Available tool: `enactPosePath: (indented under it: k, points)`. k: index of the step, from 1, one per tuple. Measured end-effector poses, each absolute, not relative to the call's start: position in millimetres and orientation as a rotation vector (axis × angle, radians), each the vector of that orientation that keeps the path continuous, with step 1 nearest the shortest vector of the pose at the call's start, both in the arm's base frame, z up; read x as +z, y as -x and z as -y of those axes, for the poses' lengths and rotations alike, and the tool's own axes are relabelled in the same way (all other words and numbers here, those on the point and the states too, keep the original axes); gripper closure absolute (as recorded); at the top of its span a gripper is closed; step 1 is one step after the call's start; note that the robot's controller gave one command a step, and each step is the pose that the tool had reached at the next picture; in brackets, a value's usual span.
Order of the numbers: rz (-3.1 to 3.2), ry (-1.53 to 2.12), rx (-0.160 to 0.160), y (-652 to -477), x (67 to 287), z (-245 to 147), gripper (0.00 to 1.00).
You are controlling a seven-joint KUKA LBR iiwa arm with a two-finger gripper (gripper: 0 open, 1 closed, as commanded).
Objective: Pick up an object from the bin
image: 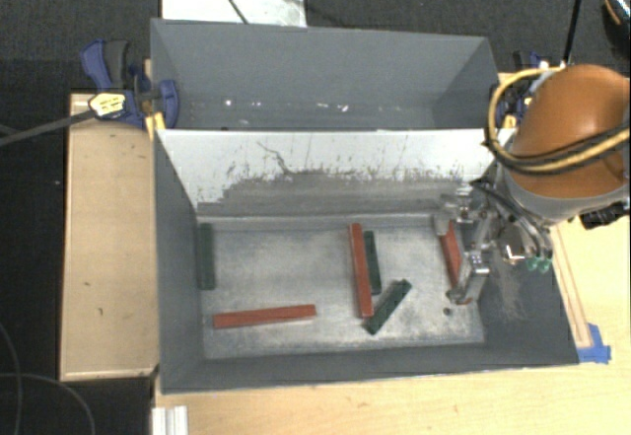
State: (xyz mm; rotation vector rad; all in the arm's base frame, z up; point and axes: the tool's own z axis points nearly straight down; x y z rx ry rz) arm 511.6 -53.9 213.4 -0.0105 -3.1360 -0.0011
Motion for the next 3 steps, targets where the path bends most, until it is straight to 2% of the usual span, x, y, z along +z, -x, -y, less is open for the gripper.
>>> enactPosePath:
  k: [1,2,3]
  points:
    - [3.135,-0.054,-0.002,-503.7,65.9,20.3,0.00]
    - [3.143,-0.058,0.000,-505.9,70.3,21.4,1.00]
    - [3.148,-0.173,0.001,-514.5,188.7,15.1,1.00]
